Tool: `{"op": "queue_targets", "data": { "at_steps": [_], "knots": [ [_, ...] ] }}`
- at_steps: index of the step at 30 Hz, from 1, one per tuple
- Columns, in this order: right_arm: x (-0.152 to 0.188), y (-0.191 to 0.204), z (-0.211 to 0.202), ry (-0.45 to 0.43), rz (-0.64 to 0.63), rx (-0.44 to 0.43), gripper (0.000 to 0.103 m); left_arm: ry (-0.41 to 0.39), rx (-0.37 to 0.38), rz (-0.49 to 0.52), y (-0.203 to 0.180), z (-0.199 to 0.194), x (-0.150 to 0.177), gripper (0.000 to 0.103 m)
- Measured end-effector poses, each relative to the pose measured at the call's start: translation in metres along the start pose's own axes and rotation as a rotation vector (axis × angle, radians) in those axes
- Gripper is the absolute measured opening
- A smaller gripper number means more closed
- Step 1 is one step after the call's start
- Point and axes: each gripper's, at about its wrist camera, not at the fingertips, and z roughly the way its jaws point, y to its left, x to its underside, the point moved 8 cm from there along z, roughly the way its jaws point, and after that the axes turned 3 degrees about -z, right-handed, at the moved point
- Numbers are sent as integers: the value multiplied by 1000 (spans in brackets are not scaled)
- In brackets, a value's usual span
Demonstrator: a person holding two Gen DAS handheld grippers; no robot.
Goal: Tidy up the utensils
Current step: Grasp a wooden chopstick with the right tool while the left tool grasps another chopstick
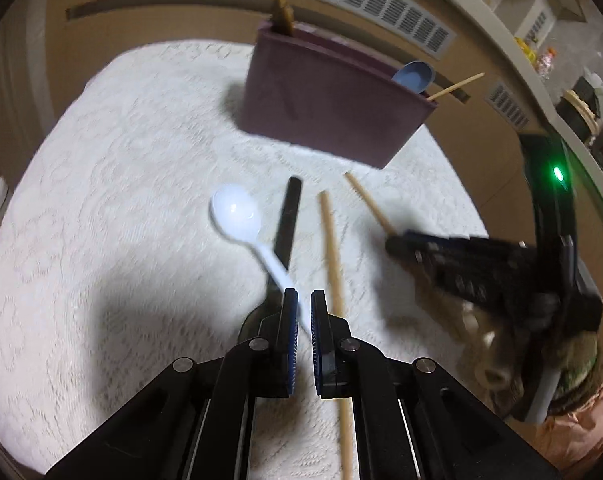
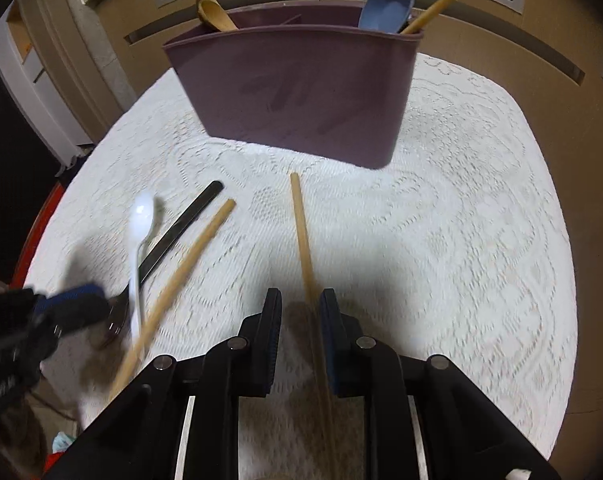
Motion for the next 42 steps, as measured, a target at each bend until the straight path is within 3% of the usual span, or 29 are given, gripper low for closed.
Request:
{"op": "queue_targets", "data": {
  "at_steps": [4, 5, 7, 12, 14, 19, 23, 28, 30, 32, 35, 42],
  "knots": [
    [-9, 7, 8, 17, -34, 16, 19, 28, -1, 13, -2, 3, 9, 8],
    [-9, 10, 7, 20, -40, 12, 12, 27, 0, 21, -6, 3, 10, 8],
    [-7, 12, 5, 23, -29, -2, 8, 35, 3, 46, -11, 4, 11, 9],
    [15, 2, -14, 14, 21, -51, 6, 72, -13, 148, -32, 15, 9, 20],
    [21, -4, -23, 7, 40, -65, 6, 76, -45, 186, -38, 22, 5, 28],
    [38, -17, -43, -5, 84, -94, 7, 111, -177, 231, -40, 50, -8, 28],
    [47, -22, -56, -30, 70, -83, 7, 123, -225, 261, -45, 64, -14, 28],
    [51, -29, -62, -50, 59, -74, 7, 135, -206, 246, -49, 72, -20, 27],
    [50, -29, -61, -60, 58, -62, 7, 123, -204, 254, -49, 73, -21, 21],
    [50, -29, -60, -64, 58, -55, 12, 111, -180, 271, -51, 72, -19, 9],
    [49, -30, -60, -71, 37, -14, 25, 111, -126, 242, -50, 67, -15, 8],
    [38, -13, -50, -57, -25, -32, 25, 35, -45, 141, -43, 29, -9, 7]
  ]
}}
